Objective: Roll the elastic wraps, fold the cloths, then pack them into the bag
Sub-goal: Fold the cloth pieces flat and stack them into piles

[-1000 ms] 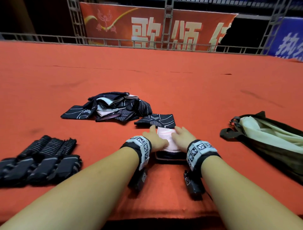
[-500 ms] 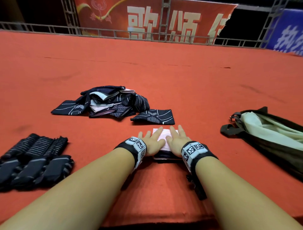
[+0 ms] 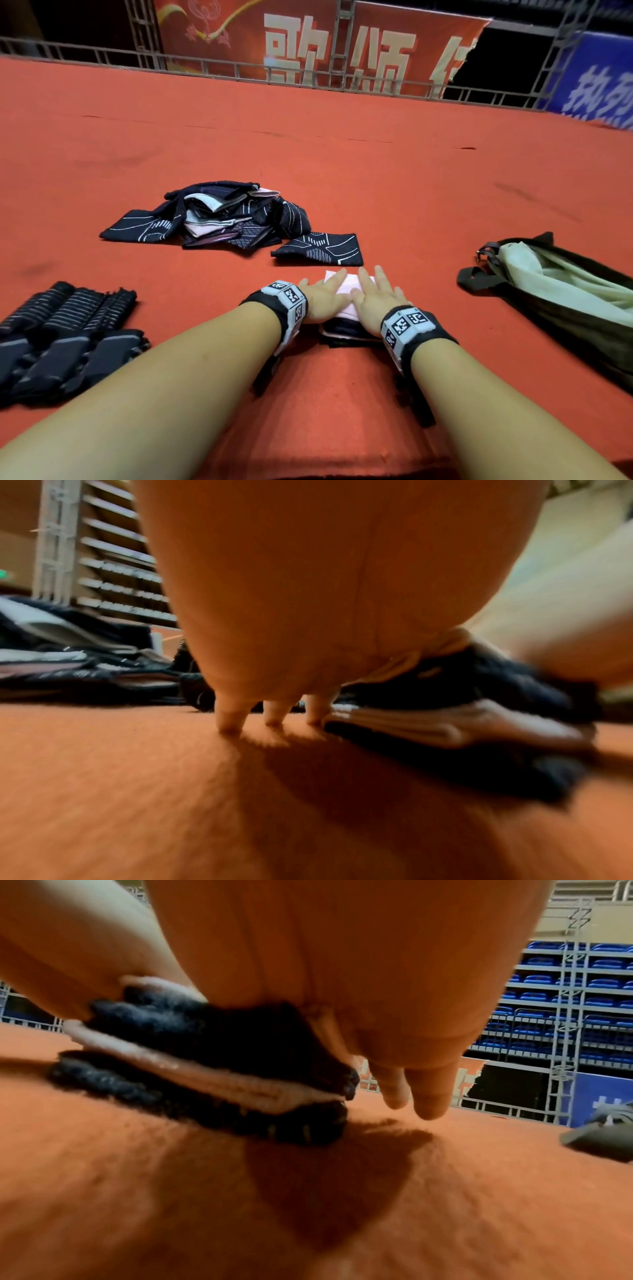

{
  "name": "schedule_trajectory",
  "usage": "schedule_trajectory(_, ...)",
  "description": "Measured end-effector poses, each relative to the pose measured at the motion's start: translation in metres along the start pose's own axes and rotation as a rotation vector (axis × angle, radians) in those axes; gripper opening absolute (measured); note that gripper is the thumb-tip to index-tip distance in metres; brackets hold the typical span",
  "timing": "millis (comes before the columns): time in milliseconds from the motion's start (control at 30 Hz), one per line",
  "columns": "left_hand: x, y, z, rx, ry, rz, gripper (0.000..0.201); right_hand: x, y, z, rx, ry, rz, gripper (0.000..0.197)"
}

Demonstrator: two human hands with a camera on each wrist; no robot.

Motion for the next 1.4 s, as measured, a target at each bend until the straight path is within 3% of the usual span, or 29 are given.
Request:
schedule_trajectory(100,0.010,-0.006,0.023,-0.089,0.198,-0.087,0.057,0.002,-0.003,-0.002,0.013,0.028,-0.022,0.059)
schedule_trajectory(167,0.027,-0.013,0.038,-0.278,0.313,-0.004,0.058,0.003,-0.005,-0.002,0.025,0.067,-0.046,0.065)
schedule_trajectory(233,0.044,-0.024,0.047,-0.372,0.418,0.059,0.062,0.003,-0.006,-0.002,0.028,0.046,-0.061,0.063)
schedule_trajectory(367,0.061,-0.048,0.049,-0.369,0.589,0.093,0.068,0.004,-0.005,-0.004,0.029,0.056,-0.055,0.061)
schedule_trajectory(500,0.060,-0.051,0.048,-0.449,0.722,0.004,0.060,0.003,-0.008,-0.005,0.011,0.071,-0.064,0.062)
schedule_trajectory(633,0.058,-0.021,0.062,-0.635,0.912,-0.174,0.045,0.004,-0.003,-0.003,0.016,0.080,-0.075,0.059)
schedule_trajectory(767,0.054,0.029,0.087,-0.738,0.987,-0.317,0.034,0.010,0.008,0.003,0.010,0.144,-0.088,0.059)
schedule_trajectory(900,0.061,0.087,0.107,-0.831,0.959,-0.358,0.030,0.031,0.028,0.019,-0.080,0.254,-0.086,0.077)
schedule_trajectory(1033,0.063,0.142,0.114,-0.815,0.887,-0.374,0.028,0.071,0.053,0.049,-0.194,0.050,0.063,0.054)
schedule_trajectory(1100,0.065,0.163,0.112,-0.758,0.854,-0.394,0.030,0.091,0.067,0.063,-0.169,-0.095,0.184,0.051)
schedule_trajectory(1200,0.061,0.190,0.109,-0.680,0.870,-0.475,0.032,0.113,0.092,0.067,-0.038,-0.394,0.325,0.042)
schedule_trajectory(1300,0.056,0.216,0.101,-0.634,0.923,-0.522,0.044,0.125,0.118,0.057,0.152,-0.910,0.413,0.029)
schedule_trajectory(1400,0.054,0.236,0.091,-0.626,0.963,-0.521,0.058,0.133,0.144,0.050,0.183,-1.090,0.502,0.009)
Point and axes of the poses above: each hand's wrist, its own y-axis away from the middle knuckle, its own z-axis out of the back of the hand, x = y × z, the point moved 1 cm from there along -y, towards the middle knuckle, and after that the axes turned 12 degrees about x, right-handed, at the moved point
